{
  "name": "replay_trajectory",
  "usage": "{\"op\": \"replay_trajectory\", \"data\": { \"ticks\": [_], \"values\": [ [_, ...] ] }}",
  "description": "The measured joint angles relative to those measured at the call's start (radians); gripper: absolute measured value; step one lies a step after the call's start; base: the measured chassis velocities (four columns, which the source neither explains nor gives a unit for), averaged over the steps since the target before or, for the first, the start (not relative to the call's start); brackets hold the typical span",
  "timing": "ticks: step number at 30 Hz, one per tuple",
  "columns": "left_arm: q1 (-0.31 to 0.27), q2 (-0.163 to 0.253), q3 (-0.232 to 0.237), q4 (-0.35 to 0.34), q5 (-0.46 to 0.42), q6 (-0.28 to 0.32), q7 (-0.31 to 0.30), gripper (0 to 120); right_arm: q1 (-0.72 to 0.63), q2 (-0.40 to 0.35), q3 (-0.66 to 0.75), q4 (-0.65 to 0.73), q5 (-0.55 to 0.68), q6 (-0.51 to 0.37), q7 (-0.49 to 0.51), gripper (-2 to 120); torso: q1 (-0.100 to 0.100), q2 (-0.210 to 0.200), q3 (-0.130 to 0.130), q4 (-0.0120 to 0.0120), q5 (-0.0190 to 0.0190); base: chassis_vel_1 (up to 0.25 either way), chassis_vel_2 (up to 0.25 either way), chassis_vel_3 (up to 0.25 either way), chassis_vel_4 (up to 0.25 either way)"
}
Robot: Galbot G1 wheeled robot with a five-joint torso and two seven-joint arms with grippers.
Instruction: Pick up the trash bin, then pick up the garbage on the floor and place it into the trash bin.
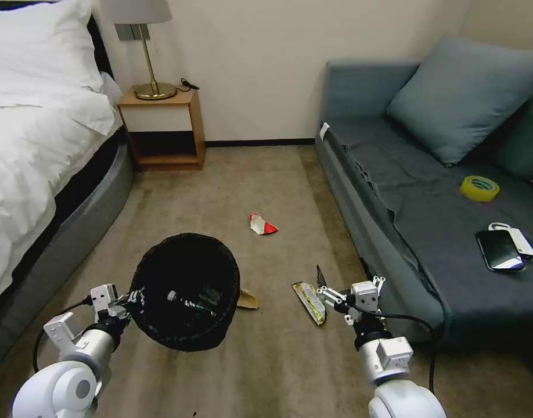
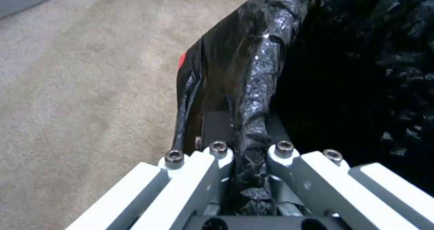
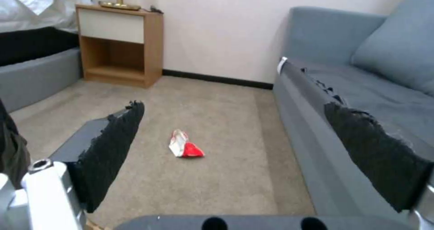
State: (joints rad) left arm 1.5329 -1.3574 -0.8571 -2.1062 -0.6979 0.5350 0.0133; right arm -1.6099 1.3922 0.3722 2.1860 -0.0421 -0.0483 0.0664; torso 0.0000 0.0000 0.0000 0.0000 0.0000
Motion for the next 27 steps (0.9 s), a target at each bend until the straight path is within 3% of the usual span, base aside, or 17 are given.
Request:
{"op": "replay_trajectory", "data": {
  "ticks": [27],
  "values": [
    [-0.003,0.001,-0.006,0.019,-0.001,-0.017,0.003,3,0.000,0.018,-0.014,-0.024,0.001,0.015,-0.019,100,0.000,0.000,0.000,0.0000,0.0000,-0.036,0.032,0.035,-0.029]
  ]
}}
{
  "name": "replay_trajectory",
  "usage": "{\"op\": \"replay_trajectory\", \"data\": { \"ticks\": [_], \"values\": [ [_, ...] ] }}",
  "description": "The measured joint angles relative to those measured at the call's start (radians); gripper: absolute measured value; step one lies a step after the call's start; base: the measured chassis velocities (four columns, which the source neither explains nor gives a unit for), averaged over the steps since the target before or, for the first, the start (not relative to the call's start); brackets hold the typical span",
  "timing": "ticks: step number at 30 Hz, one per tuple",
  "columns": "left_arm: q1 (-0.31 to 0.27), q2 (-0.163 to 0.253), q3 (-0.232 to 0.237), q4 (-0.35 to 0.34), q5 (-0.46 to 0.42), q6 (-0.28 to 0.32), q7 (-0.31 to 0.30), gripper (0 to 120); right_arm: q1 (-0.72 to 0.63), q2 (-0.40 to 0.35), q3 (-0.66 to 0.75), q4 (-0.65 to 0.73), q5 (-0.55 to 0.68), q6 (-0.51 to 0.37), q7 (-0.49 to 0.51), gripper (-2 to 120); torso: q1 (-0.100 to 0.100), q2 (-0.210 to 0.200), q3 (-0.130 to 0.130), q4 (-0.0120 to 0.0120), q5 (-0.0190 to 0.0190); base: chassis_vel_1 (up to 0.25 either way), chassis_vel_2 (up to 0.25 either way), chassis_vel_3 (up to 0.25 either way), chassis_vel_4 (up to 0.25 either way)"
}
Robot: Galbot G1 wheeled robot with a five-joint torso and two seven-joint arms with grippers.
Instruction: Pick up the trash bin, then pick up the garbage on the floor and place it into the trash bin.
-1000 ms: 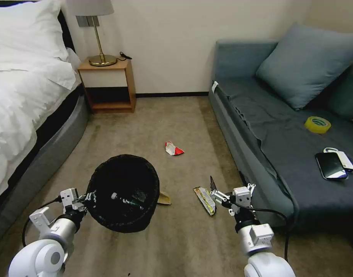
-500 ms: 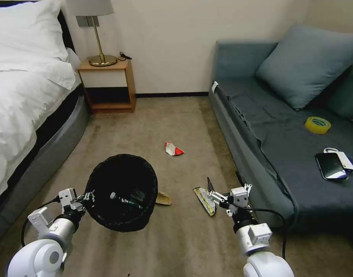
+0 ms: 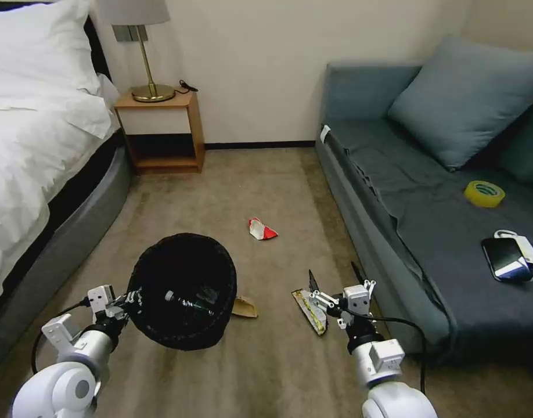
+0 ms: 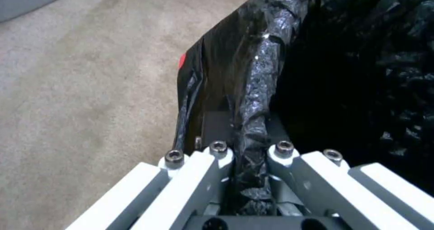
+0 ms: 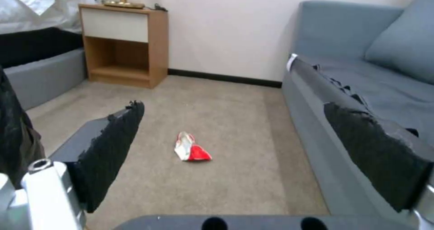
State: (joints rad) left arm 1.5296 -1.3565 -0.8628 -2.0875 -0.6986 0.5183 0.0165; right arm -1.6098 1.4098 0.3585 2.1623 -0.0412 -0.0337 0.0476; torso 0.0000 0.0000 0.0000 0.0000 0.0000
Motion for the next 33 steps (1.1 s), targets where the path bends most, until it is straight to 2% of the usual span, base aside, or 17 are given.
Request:
{"op": "replay_trajectory", "data": {
  "ticks": [33],
  "values": [
    [-0.010,0.015,-0.007,0.002,-0.010,0.001,0.002,3,0.032,-0.021,-0.013,-0.048,0.030,-0.017,0.017,100,0.000,0.000,0.000,-0.0001,0.0000,-0.045,0.043,0.046,-0.044]
  ]
}}
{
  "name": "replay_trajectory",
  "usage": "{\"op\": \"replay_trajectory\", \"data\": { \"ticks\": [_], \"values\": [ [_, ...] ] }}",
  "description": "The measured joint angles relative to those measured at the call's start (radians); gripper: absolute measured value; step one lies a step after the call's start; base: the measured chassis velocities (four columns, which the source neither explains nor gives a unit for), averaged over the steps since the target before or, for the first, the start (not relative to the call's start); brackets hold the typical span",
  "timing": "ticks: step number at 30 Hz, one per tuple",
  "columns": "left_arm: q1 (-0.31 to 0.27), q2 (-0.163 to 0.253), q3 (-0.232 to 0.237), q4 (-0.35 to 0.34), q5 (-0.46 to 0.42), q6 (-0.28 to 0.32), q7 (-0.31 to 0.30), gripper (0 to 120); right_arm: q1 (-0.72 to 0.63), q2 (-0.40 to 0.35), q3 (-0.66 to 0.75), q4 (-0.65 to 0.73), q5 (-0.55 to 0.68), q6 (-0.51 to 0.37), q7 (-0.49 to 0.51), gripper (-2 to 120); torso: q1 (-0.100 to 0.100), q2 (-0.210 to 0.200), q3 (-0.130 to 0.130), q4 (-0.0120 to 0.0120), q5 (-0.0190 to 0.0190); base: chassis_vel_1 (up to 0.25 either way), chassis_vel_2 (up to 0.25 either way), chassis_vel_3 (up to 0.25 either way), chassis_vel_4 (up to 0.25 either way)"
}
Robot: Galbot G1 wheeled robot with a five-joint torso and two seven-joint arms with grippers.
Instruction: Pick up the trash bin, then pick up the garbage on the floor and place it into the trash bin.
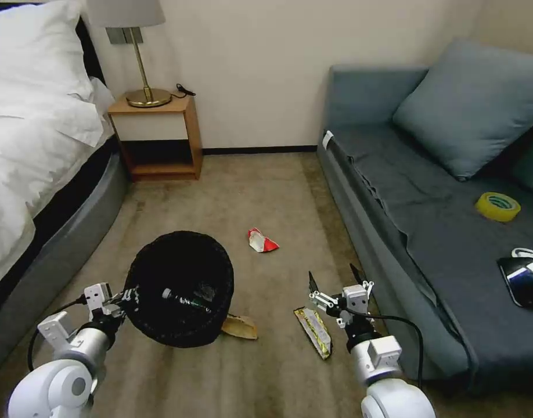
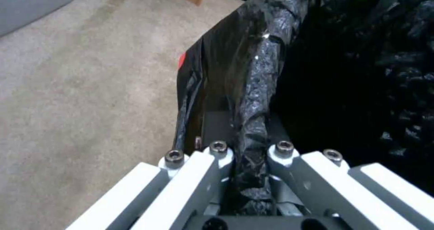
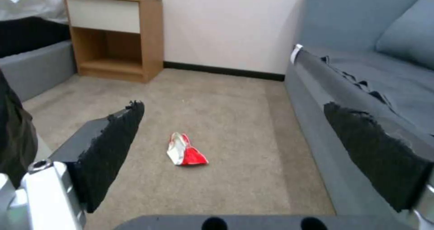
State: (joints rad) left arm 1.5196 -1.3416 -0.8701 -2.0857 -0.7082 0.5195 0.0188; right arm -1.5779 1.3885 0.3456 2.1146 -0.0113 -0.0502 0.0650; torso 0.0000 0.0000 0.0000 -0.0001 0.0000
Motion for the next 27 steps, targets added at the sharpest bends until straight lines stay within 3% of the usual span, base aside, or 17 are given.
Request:
{"op": "replay_trajectory", "data": {
  "ticks": [10,13,16,17,18,21,27],
  "values": [
    [-0.006,-0.002,0.036,-0.018,0.036,-0.002,0.009,3,0.106,-0.097,-0.038,-0.093,0.149,-0.086,0.021,100,0.000,0.000,0.000,0.0000,0.0002,-0.004,0.004,0.006,-0.004],
    [-0.011,0.011,0.052,-0.019,0.041,-0.010,0.020,3,0.181,-0.211,-0.094,-0.167,0.306,-0.148,0.072,100,0.000,0.000,0.000,0.0002,0.0002,0.000,0.000,0.000,0.000],
    [-0.016,0.015,0.054,-0.014,0.040,-0.013,0.024,3,0.215,-0.272,-0.118,-0.203,0.390,-0.177,0.089,100,0.000,0.000,0.000,0.0002,0.0001,0.000,0.000,0.000,0.000],
    [-0.024,0.020,0.054,-0.004,0.035,-0.017,0.026,3,0.263,-0.337,-0.145,-0.250,0.484,-0.227,0.104,100,0.000,0.000,0.000,0.0000,0.0000,0.000,0.000,0.000,0.000],
    [-0.024,0.020,0.054,-0.004,0.035,-0.017,0.026,3,0.263,-0.337,-0.145,-0.250,0.484,-0.227,0.104,100,0.000,0.000,0.000,0.0000,0.0000,0.000,0.000,0.000,0.000],
    [-0.039,0.033,0.053,0.021,0.020,-0.025,0.036,3,0.386,-0.426,-0.207,-0.344,0.670,-0.349,0.113,100,0.000,0.000,0.000,-0.0001,0.0000,0.000,0.000,0.000,0.000],
    [-0.046,0.038,0.053,0.047,0.014,-0.036,0.043,3,0.548,-0.464,-0.318,-0.515,0.840,-0.448,0.021,100,0.000,0.000,0.000,0.0003,-0.0001,0.000,0.000,0.000,0.000]
  ]
}}
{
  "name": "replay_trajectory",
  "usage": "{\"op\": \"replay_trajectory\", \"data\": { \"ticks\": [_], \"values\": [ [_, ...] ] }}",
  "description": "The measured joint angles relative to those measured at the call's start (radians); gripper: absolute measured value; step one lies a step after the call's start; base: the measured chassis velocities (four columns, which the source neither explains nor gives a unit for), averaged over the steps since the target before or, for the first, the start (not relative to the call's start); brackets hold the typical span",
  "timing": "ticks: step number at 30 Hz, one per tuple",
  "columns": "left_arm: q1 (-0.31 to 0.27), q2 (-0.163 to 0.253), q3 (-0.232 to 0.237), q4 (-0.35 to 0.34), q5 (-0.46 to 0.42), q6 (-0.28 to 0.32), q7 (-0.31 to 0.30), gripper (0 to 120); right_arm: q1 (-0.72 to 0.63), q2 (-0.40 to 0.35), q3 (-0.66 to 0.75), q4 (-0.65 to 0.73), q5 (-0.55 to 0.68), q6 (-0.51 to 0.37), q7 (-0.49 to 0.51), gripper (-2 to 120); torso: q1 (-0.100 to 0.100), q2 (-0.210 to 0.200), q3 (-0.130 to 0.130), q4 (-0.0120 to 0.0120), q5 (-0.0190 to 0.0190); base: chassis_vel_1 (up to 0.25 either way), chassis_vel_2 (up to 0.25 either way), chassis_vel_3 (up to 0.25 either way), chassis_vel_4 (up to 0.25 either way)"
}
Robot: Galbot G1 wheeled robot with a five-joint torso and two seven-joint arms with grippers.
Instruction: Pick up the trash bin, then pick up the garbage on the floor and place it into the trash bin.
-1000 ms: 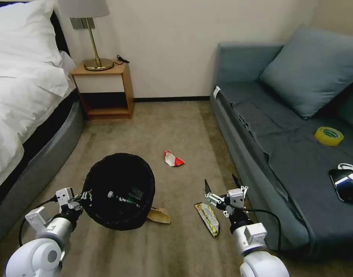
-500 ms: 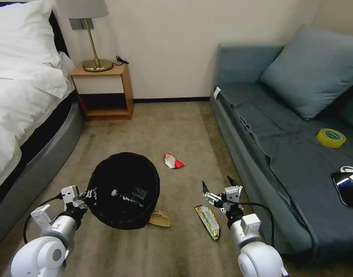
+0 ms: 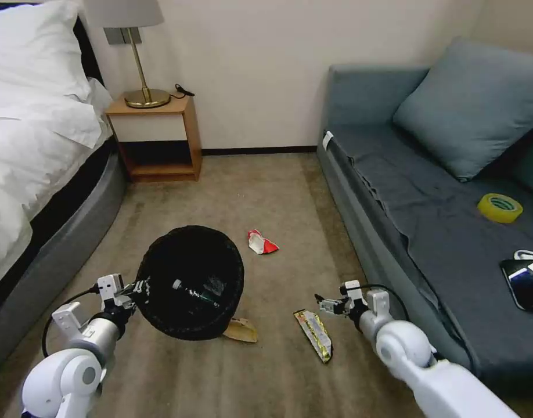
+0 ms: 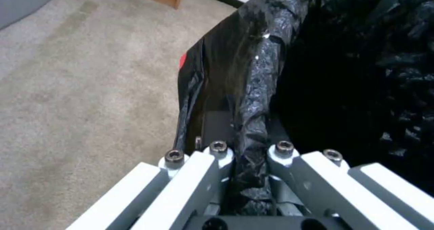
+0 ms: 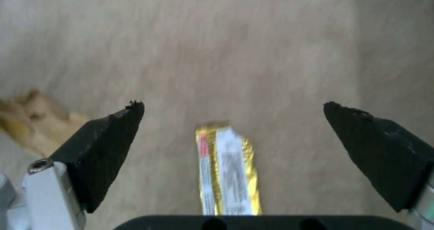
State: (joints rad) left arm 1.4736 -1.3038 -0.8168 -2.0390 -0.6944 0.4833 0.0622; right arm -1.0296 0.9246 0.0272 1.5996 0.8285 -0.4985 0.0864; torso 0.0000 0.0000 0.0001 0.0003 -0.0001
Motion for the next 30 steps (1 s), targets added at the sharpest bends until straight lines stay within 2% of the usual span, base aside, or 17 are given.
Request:
{"op": "replay_trajectory", "data": {
  "ticks": [5,9,15,30],
  "values": [
    [-0.002,0.001,0.001,0.005,-0.005,-0.003,0.004,3,0.085,-0.005,-0.083,-0.137,0.018,-0.046,-0.099,100,0.000,0.000,0.000,-0.0002,0.0001,0.000,0.000,0.000,0.000],
    [0.000,-0.002,-0.001,0.014,-0.006,-0.013,0.009,3,0.108,-0.002,-0.128,-0.213,-0.015,-0.045,-0.163,100,0.000,0.000,0.000,-0.0003,0.0002,0.000,0.000,0.000,0.000],
    [0.005,-0.005,-0.003,0.032,-0.002,-0.030,0.017,3,0.103,0.008,-0.133,-0.263,-0.088,-0.026,-0.217,100,0.000,0.000,0.000,-0.0003,0.0001,0.000,0.000,0.000,0.000],
    [-0.003,-0.011,0.003,0.051,0.000,-0.036,0.022,3,0.123,0.042,-0.150,-0.379,-0.195,0.028,-0.281,100,0.000,0.000,0.000,-0.0003,0.0001,0.000,0.000,0.000,0.000]
  ]
}}
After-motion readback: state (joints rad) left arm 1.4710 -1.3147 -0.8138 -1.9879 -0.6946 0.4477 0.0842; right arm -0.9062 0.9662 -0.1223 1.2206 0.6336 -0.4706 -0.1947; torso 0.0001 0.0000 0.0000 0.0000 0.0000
